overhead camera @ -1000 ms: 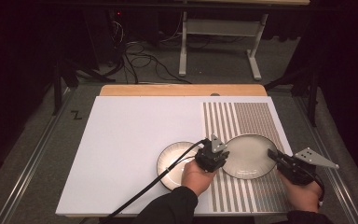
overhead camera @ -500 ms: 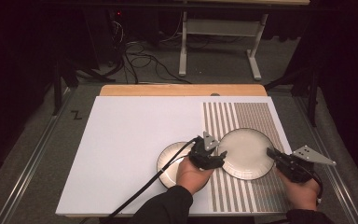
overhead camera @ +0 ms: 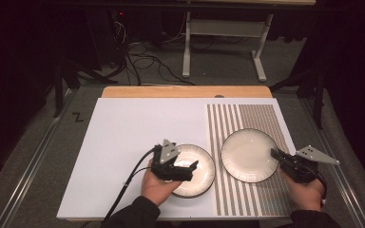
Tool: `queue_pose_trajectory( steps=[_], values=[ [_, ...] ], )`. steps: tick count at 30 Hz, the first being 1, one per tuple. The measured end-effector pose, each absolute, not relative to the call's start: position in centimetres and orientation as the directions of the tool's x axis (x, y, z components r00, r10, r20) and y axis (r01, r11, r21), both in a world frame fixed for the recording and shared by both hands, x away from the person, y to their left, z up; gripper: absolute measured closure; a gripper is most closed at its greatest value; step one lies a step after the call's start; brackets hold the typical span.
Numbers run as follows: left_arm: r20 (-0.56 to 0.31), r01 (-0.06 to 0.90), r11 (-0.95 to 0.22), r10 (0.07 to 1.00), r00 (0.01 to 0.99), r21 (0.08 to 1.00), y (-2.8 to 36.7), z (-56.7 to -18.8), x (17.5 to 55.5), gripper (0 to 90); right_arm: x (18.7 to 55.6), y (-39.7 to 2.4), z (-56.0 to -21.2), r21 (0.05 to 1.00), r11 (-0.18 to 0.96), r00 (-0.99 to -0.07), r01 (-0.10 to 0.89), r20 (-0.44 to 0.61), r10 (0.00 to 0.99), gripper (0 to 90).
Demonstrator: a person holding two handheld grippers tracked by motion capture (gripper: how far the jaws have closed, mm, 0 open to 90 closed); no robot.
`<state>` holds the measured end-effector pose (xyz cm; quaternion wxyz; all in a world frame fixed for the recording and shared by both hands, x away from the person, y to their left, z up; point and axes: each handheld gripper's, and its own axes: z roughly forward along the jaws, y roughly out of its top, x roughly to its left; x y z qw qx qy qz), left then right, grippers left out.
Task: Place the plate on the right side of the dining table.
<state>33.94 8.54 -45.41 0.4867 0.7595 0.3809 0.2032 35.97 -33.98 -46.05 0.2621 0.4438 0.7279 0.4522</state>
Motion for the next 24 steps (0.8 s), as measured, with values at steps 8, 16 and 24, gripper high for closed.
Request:
queue_pose_trajectory(
  steps=[8, 16, 24],
  values=[
    [-0.042, 0.403, -0.222, 0.834, 0.551, 0.888, 15.3, -45.7, 31.4, 1.1, 36.7, -34.1, -46.3, 0.877, 0.2, -0.458, 0.436, 0.025, 0.889, 83.3],
    [-0.068, 0.436, -0.173, 0.873, 0.483, 0.883, 21.0, -47.6, 30.1, 0.8, 38.2, -34.5, -47.2, 0.847, 0.185, -0.429, 0.499, 0.056, 0.902, 80.6],
    [-0.08, 0.424, -0.149, 0.875, 0.477, 0.893, 21.6, -47.6, 30.2, 0.8, 40.0, -35.1, -48.4, 0.817, 0.137, -0.403, 0.56, 0.124, 0.907, 78.9]
  ],
)
